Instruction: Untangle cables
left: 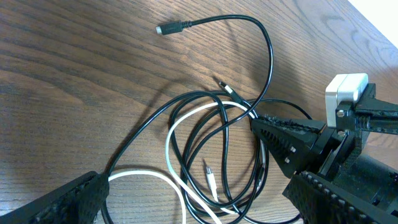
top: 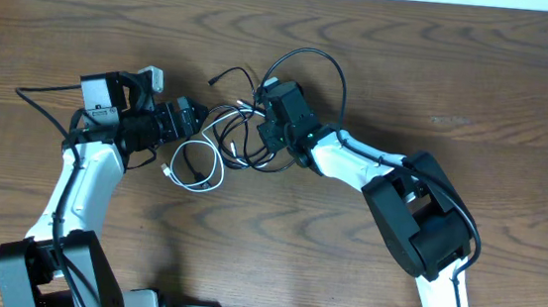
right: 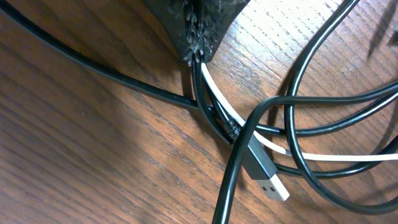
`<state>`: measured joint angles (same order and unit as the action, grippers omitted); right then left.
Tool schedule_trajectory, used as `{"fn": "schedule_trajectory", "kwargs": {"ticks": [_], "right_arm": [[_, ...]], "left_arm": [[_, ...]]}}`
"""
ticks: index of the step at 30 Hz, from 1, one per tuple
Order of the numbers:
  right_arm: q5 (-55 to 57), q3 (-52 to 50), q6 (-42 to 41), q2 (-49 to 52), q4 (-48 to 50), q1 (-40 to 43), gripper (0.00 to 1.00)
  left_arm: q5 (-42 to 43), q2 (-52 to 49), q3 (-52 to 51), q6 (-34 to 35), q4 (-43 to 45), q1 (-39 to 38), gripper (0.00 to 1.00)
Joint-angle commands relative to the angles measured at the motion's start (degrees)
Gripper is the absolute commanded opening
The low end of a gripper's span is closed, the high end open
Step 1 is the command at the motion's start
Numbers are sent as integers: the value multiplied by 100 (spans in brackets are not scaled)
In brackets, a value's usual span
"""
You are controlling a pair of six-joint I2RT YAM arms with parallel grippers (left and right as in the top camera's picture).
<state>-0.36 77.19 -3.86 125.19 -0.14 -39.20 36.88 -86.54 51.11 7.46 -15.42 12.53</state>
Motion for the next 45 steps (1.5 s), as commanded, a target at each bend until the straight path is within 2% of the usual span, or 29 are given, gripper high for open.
{"fn": "schedule_trajectory", "kwargs": {"ticks": [1, 12, 24, 35, 45], "right_arm": [[42, -46, 144, -85, -138, -44, 1], [39, -46, 140, -713, -153, -44, 1], [37, -57, 127, -691, -955, -61, 1], [39, -70, 68, -129, -535, -61, 1], [44, -70, 74, -79, -494, -61, 1]], "left_arm": [[-52, -44, -2, -35, -20, -9, 98], [-52, -44, -2, -35, -20, -9, 98], [-52, -44, -2, -35, -17, -9, 98], [-52, -44, -2, -35, -20, -9, 98], [-52, -44, -2, -35, -20, -9, 98]]}}
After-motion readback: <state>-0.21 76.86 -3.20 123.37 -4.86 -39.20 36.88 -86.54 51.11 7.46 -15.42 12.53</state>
